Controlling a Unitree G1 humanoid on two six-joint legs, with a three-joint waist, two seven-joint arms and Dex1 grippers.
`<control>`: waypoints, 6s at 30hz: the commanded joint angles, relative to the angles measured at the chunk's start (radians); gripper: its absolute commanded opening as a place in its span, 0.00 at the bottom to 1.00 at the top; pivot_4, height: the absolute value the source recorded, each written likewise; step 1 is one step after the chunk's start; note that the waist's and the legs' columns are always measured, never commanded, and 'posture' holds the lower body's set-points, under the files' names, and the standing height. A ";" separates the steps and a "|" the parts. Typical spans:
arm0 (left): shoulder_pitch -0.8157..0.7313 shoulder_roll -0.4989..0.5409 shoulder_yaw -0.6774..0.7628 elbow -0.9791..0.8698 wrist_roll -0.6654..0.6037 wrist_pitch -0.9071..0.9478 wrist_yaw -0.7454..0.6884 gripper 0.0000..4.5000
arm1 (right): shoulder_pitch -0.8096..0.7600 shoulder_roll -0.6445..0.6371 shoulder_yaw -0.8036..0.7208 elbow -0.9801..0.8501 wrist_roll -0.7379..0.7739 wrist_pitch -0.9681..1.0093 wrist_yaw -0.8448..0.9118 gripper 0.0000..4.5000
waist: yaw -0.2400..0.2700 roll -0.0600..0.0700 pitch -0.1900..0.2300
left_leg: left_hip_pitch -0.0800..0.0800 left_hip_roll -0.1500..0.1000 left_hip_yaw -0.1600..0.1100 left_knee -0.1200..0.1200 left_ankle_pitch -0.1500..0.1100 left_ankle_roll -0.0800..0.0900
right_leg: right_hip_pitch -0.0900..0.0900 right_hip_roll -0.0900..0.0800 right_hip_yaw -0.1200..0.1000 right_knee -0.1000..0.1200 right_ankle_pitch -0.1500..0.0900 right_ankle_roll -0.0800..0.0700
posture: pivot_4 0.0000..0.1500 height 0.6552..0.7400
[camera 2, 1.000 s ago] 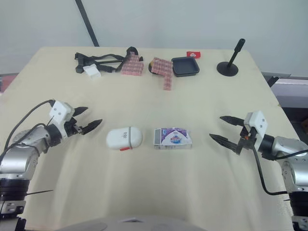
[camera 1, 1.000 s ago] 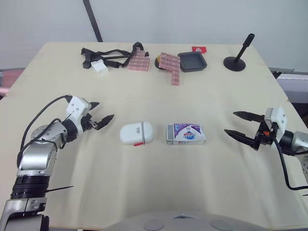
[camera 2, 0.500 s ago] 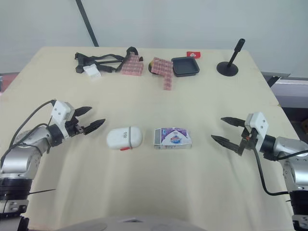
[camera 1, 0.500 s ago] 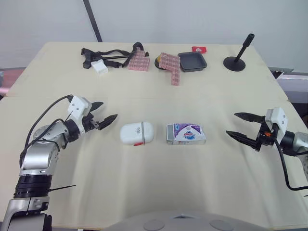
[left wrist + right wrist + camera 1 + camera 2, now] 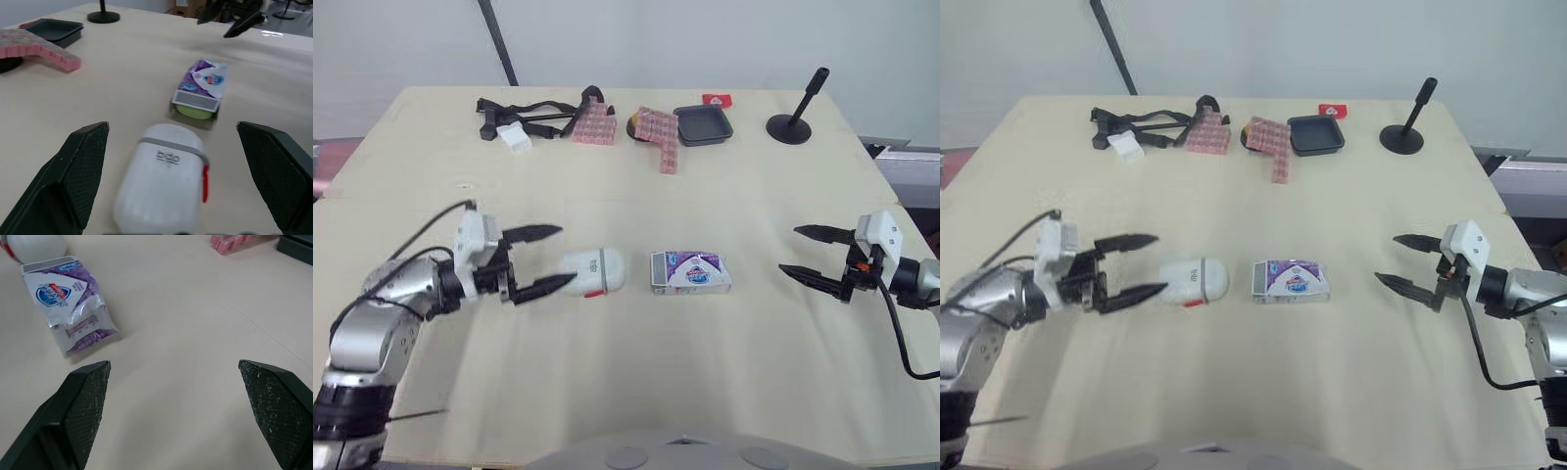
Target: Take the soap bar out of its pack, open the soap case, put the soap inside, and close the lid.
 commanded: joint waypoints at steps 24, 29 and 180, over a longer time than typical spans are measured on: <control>0.223 -0.041 -0.007 -0.101 0.059 -0.206 0.040 0.99 | -0.305 -0.086 0.362 -0.205 -0.145 0.134 0.139 1.00 | -0.001 0.004 -0.002 | -0.002 0.005 0.001 0.005 -0.002 0.007 | -0.008 0.001 -0.006 0.008 -0.004 -0.008 | 1.00 0.97; 0.233 -0.050 -0.014 -0.115 0.059 -0.222 0.049 0.99 | -0.338 -0.040 0.402 -0.169 -0.170 0.122 0.137 1.00 | -0.005 0.004 -0.002 | -0.002 0.005 0.002 0.005 0.001 0.002 | -0.008 0.001 -0.005 0.009 -0.004 -0.008 | 1.00 0.97; 0.205 -0.085 -0.167 0.022 0.139 -0.386 0.057 1.00 | -0.190 -0.308 0.180 -0.244 -0.156 0.141 0.199 0.52 | 0.001 0.005 -0.003 | -0.002 0.007 0.003 0.005 0.002 0.001 | -0.006 0.002 -0.006 0.015 -0.005 -0.009 | 1.00 0.97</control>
